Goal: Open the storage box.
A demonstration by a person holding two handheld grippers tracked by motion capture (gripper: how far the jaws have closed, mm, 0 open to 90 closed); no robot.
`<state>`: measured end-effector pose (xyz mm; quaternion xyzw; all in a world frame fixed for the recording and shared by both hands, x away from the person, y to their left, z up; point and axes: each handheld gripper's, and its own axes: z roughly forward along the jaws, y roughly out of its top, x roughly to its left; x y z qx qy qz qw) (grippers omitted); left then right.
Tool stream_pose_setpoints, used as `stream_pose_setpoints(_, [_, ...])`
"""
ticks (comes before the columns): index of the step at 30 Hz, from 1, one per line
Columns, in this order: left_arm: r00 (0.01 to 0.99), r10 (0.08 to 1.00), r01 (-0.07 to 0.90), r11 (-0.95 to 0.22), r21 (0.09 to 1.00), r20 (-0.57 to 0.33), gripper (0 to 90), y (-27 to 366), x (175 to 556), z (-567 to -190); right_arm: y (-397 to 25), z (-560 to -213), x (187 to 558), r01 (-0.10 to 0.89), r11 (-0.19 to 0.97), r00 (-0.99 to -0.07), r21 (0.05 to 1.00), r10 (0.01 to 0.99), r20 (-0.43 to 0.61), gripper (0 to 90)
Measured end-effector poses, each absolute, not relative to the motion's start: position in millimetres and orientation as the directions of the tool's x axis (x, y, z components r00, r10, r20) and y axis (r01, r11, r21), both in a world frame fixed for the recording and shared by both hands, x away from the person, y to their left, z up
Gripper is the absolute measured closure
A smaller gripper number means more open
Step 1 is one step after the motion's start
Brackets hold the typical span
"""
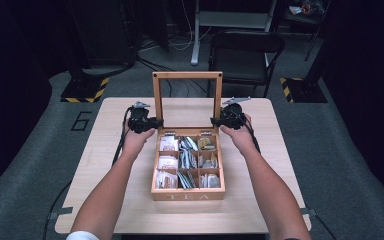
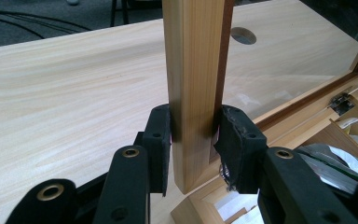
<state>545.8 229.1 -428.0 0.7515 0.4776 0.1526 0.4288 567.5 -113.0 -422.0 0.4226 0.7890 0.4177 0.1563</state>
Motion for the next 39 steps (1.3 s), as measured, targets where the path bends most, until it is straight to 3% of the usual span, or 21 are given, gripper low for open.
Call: stream_pose_setpoints(39, [0.510,0.842,0.577,-0.181,0.796,-0.178,57.8,243,533,-412,-122,-411,552,0.525,0.299,-0.599,0.797,0.795,0.097,51.6])
